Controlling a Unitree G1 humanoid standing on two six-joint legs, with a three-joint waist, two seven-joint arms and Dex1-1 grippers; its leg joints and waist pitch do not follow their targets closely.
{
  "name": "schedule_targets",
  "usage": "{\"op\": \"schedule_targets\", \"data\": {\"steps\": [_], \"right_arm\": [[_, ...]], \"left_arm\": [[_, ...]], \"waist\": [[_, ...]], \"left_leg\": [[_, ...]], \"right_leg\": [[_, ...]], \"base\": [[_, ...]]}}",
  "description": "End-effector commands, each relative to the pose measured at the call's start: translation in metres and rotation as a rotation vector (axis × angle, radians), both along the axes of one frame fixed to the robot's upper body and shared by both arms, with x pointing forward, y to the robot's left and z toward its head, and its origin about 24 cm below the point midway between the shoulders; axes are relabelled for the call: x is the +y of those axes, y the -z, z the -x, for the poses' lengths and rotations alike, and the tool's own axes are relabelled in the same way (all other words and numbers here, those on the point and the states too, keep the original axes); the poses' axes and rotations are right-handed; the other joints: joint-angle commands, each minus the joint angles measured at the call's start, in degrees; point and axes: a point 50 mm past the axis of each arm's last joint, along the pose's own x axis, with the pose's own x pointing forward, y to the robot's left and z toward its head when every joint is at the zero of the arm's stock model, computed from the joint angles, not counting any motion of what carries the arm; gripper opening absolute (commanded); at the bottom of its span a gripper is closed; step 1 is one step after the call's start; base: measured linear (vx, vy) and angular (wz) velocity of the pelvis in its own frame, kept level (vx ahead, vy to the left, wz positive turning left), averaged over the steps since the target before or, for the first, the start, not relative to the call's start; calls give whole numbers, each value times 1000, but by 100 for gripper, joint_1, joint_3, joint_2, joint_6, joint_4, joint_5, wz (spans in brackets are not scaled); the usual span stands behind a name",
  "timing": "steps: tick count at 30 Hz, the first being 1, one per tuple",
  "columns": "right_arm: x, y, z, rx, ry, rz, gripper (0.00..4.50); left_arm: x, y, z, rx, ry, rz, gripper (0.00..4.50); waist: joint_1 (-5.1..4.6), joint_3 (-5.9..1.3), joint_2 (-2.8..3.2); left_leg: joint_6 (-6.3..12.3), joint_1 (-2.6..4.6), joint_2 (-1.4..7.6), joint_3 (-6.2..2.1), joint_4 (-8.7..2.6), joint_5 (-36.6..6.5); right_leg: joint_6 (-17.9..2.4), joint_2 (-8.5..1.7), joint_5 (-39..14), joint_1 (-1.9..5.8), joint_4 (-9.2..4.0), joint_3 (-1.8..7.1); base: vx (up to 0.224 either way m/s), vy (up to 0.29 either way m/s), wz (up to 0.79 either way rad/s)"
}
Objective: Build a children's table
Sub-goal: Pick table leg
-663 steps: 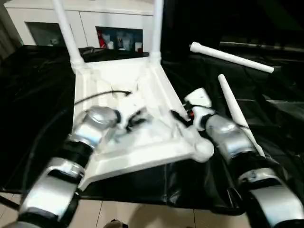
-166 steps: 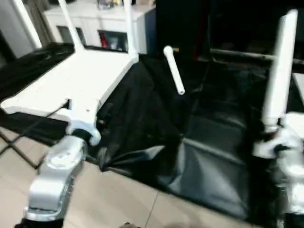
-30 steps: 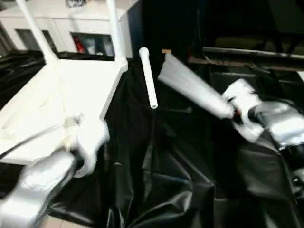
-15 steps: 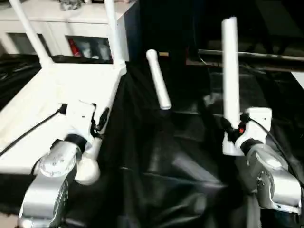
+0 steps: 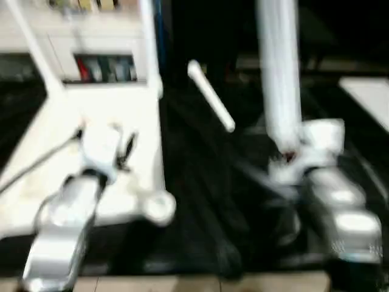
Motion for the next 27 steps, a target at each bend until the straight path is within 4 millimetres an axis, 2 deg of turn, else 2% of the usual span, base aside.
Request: {"op": "schedule_targets", "data": {"steps": [1, 2, 3, 4, 5, 6, 7, 8, 9, 10, 11, 12, 13, 14, 15, 16, 17, 18, 19, 20, 21, 22, 23, 24, 25, 26, 27], "right_arm": [[-2, -3, -2, -19, -4, 24, 189], [0, -1, -3, -13, -9, 29, 189], [0, -1, -3, -11, -10, 30, 189], [2, 0, -4, -8, -15, 34, 189], [2, 0, -4, -8, -15, 34, 189], [4, 0, -5, -8, -21, 38, 189], [4, 0, -6, -9, -23, 41, 189], [5, 1, -8, -9, -28, 47, 189], [6, 1, -9, -10, -31, 49, 189], [7, 0, -10, -12, -37, 48, 189], [7, 0, -12, -15, -44, 48, 189], [7, -1, -13, -15, -47, 46, 189], [8, -2, -16, -16, -69, 30, 189], [8, -3, -18, -19, -80, 22, 189], [8, -6, -20, -22, -95, -11, 189], [8, -7, -21, -23, -105, -39, 189], [9, -12, -25, -25, -135, -125, 189], [9, -14, -25, -25, -143, -144, 189], [9, -18, -28, -17, -182, -217, 189], [12, -23, -29, 0, -271, -304, 189], [13, -25, -29, 3, -304, -328, 189], [14, -27, -29, 5, -327, -343, 189], [17, -29, -27, 29, -428, -385, 189], [17, -29, -27, 32, -440, -390, 189], [17, -28, -22, 55, -549, -416, 189], [17, -28, -21, 58, -561, -420, 189], [16, -27, -20, 65, -592, -433, 189]], "left_arm": [[-3, -4, -1, -24, -2, -7, 213], [-2, -5, -1, -25, -8, -9, 213], [-2, -5, -1, -25, -10, -9, 213], [-1, -5, -2, -27, -18, -12, 213], [-1, -5, -2, -27, -18, -12, 213], [-1, -6, -5, -41, -30, -32, 213], [0, -7, -6, -51, -42, -51, 213], [0, -9, -9, -69, -58, -95, 213], [0, -10, -12, -76, -62, -109, 213], [-1, -10, -15, -74, -65, -106, 213], [-2, -11, -17, -71, -67, -99, 213], [-3, -11, -20, -73, -66, -88, 213], [-7, -15, -24, -86, -43, -46, 213], [-8, -16, -26, -90, -32, -22, 213], [-11, -17, -29, -83, -9, -3, 213], [-14, -18, -31, -81, 10, 8, 213], [-22, -23, -35, -89, 75, 44, 213], [-23, -25, -36, -94, 92, 57, 213], [-29, -26, -41, -69, 139, 84, 213], [-37, -25, -48, 8, 202, 176, 213], [-41, -25, -50, 36, 230, 219, 213], [-44, -26, -51, 55, 252, 252, 241], [-54, -29, -57, 122, 321, 390, 241], [-55, -29, -57, 130, 330, 406, 241], [-73, -37, -62, 208, 439, 572, 248], [-75, -38, -63, 217, 454, 593, 253], [-81, -41, -64, 237, 495, 645, 253]], "waist": [[-29, -238, -13], [55, -294, -193], [480, -317, -436], [419, -428, -311], [385, -310, -320], [478, -268, -341], [548, -331, -114], [480, -317, -159], [462, -424, 145], [211, -404, 262], [288, -389, 355], [288, -401, 321], [263, -451, 324], [306, -463, 339], [353, -451, 314], [426, -426, 261], [475, -425, 119], [509, -429, -5], [552, -415, -134], [792, -461, -281], [857, -433, -352], [918, -376, -243], [878, -340, -195], [845, -321, -138], [810, -318, -152], [795, -328, -149], [817, -327, -145]], "left_leg": [[1445, 344, 537, -327, -1004, -1699], [1168, 178, 461, -226, -859, -1669], [447, -308, 160, -156, 548, -1369], [90, -591, 188, -487, 906, -954], [-456, -792, 112, -576, 990, -694], [-577, -556, 105, -462, 755, -657], [-290, -384, 269, -425, 49, -257], [35, -325, 271, -316, -284, -51], [206, -77, 311, -339, -550, 151], [-143, 23, 784, -581, -787, -474], [-729, -30, 833, -655, -858, -830], [-1425, 110, 1057, -787, -896, -1139], [-1363, 177, 1341, -970, -955, -745], [-1123, 157, 1400, -960, -932, -537], [-953, 82, 1419, -901, -933, -485], [-448, -70, 1294, -736, -998, -860], [-81, -82, 1045, -551, -935, -1345], [-227, -172, 684, -307, -776, -1896], [-266, -342, 475, -125, -601, -1668], [-107, -422, 454, -49, -365, -539], [5, -388, 456, 7, -345, -207], [25, -349, 524, 28, -434, 1], [-78, -338, 631, 31, -583, -358], [-258, -311, 699, 20, -691, -1189], [-357, -310, 729, 0, -741, -1495], [-528, -281, 729, -4, -754, -1901], [-575, -233, 754, -9, -767, -2016]], "right_leg": [[232, -19, -207, -125, -255, 94], [390, -345, -294, 7, -557, 375], [550, -1670, -1781, 232, -1465, 1453], [230, -1883, -1676, 427, -1352, 1662], [50, -1535, -1518, 489, -1279, 1170], [-648, -1164, -1404, 330, -1350, 980], [-1315, -693, -1124, 350, -1215, 708], [-1327, -402, -1095, 346, -1190, 570], [-1160, -53, -868, 260, -960, 363], [-464, 346, 197, -80, -307, 327], [-360, 315, 437, -35, -346, 332], [-167, 268, 495, -188, -337, 379], [71, 230, 56, -277, -161, 394], [186, 195, -132, -305, -103, 408], [248, 184, -219, -311, -35, 405], [313, 158, -172, -192, -19, 407], [264, 56, 79, -156, -260, 511], [-1, -201, 255, -77, -638, 666], [-273, -517, 296, 44, -872, 797], [-42, -799, -7, 205, -969, 891], [-42, -780, -117, 175, -1002, 881], [-266, -638, -691, 95, -1032, 775], [-467, -460, -1302, 71, -989, 657], [-487, -339, -1835, 26, -983, 574], [-437, -312, -1934, 19, -977, 560], [-441, -343, -1980, 39, -968, 554], [-431, -353, -1947, -2, -1006, 574]], "base": [[-70, 220, -1], [-79, 161, -7], [-63, 193, 3], [-63, 193, 3], [-57, 239, -15], [-80, 232, -18], [-80, 232, -18], [-76, 278, 8], [-65, 272, 28], [-65, 272, 28], [-71, 246, 20], [-65, 205, 6], [-65, 205, 6], [-66, 123, 11], [-86, 71, 11], [-86, 71, 11], [-97, 5, 13], [-96, -40, 1], [-96, -40, 1], [-98, -54, -10], [-105, -53, -4], [-105, -53, -4], [-89, -24, -8], [-63, 12, -18], [-63, 12, -18], [-51, 23, -16], [0, 0, 0]]}}
